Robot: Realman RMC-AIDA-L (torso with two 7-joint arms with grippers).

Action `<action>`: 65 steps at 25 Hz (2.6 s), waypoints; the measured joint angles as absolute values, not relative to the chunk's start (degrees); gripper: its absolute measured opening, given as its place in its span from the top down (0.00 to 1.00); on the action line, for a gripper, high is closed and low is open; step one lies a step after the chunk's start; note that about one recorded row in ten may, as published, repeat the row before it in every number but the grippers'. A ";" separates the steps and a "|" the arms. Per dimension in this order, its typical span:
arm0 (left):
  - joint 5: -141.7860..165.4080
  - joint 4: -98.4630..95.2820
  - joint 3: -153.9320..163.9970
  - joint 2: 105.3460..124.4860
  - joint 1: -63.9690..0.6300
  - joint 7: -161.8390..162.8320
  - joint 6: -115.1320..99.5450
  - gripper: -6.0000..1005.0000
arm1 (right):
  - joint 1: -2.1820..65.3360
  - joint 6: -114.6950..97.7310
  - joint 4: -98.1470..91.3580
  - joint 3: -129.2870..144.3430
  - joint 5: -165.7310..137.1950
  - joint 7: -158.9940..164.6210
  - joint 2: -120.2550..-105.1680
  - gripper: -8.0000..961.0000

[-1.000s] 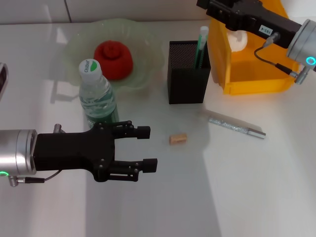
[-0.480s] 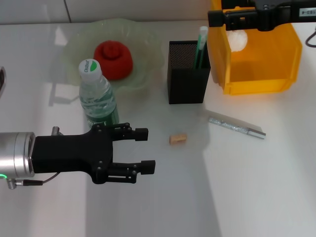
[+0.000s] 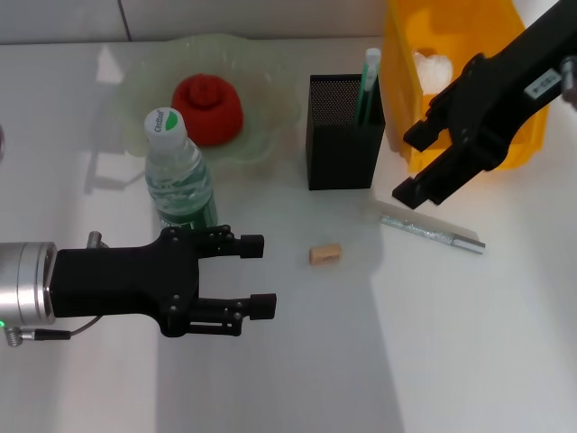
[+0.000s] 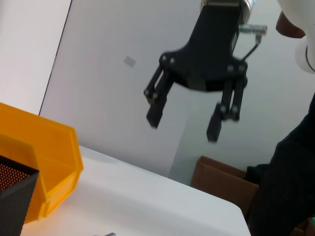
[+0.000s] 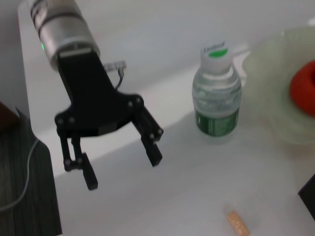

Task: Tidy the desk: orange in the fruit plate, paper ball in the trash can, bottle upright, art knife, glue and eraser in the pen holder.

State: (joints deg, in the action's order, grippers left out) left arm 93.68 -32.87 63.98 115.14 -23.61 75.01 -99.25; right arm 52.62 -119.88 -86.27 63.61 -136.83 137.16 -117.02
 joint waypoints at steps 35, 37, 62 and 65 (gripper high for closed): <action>93.69 -32.87 64.07 115.40 -22.50 74.37 -98.92 0.20 | 58.86 -77.94 -43.15 87.07 -135.96 120.65 -119.88 0.41; 93.70 -32.87 64.07 115.40 -22.50 74.36 -98.91 0.20 | 58.76 -77.38 -43.06 87.75 -135.83 120.65 -119.88 0.42; 93.69 -32.78 64.07 115.38 -22.63 74.37 -98.87 0.20 | 58.01 -71.55 -38.95 91.56 -132.59 120.01 -119.89 0.78; 93.69 -32.78 64.05 115.32 -22.61 74.37 -98.87 0.20 | 56.82 -72.70 -41.17 91.10 -132.58 120.18 -119.86 0.82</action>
State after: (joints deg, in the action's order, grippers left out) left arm 93.69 -32.78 64.05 115.32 -22.61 74.37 -98.87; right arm 56.82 -72.70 -41.17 91.10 -132.58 120.18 -119.86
